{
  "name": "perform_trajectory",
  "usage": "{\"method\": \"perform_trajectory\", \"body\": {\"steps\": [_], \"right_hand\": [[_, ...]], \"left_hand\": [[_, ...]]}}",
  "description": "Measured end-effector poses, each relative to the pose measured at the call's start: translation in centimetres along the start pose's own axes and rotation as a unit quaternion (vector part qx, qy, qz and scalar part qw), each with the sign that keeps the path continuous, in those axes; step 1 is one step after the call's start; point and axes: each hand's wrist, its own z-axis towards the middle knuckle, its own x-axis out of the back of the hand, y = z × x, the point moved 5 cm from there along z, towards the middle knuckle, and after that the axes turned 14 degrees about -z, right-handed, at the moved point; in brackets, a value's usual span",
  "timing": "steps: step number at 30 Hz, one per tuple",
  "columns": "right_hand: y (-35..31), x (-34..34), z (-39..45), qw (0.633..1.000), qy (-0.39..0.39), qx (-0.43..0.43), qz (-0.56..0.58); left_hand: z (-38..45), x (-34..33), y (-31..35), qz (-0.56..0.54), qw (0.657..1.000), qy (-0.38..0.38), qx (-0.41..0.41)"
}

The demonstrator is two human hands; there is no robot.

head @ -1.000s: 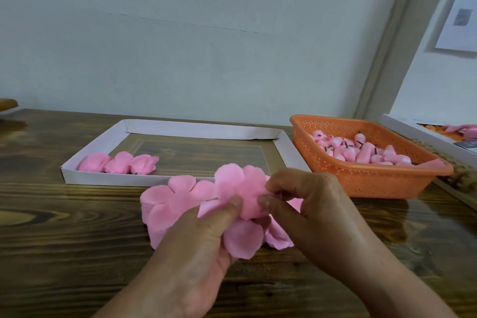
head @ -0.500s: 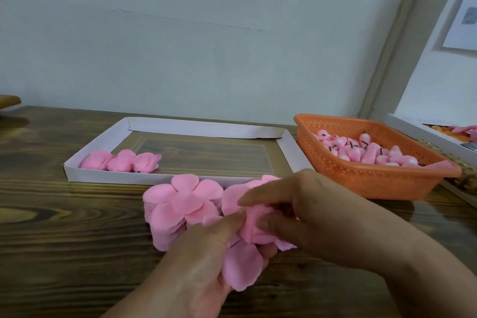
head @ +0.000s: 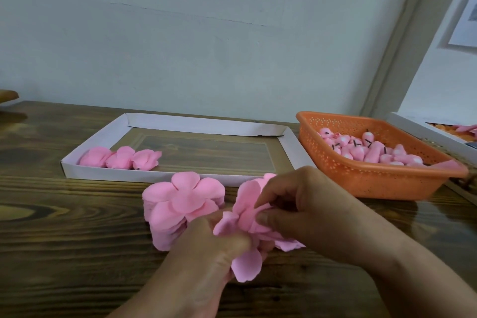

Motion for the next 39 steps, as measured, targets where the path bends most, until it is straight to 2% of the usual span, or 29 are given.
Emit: {"method": "perform_trajectory", "body": {"steps": [4,10,14,21,29,34,39], "right_hand": [[0.2,0.0,0.2,1.0,0.012,-0.011,0.019],[0.4,0.0,0.5,0.999,0.008,-0.021,0.046],[0.5,0.1,0.5,0.996,0.003,-0.039,0.077],[0.6,0.2,0.9,0.997,0.009,-0.049,0.066],[0.4,0.3,0.6,0.998,0.003,-0.039,0.044],[0.1,0.7,0.2,0.995,0.058,-0.049,0.064],[0.5,0.8,0.0,0.994,0.069,-0.059,0.066]], "left_hand": [[0.0,-0.5,0.5,0.003,0.999,-0.023,-0.033],[0.2,-0.3,0.3,-0.035,0.999,-0.014,-0.029],[0.1,-0.8,0.8,0.015,1.0,-0.014,-0.013],[-0.1,-1.5,1.5,-0.042,0.999,-0.018,0.007],[-0.1,-1.2,1.5,-0.008,0.999,-0.038,0.015],[-0.1,-1.5,2.0,-0.017,1.0,-0.02,-0.011],[-0.1,-1.7,2.0,0.003,0.999,0.016,-0.037]]}}
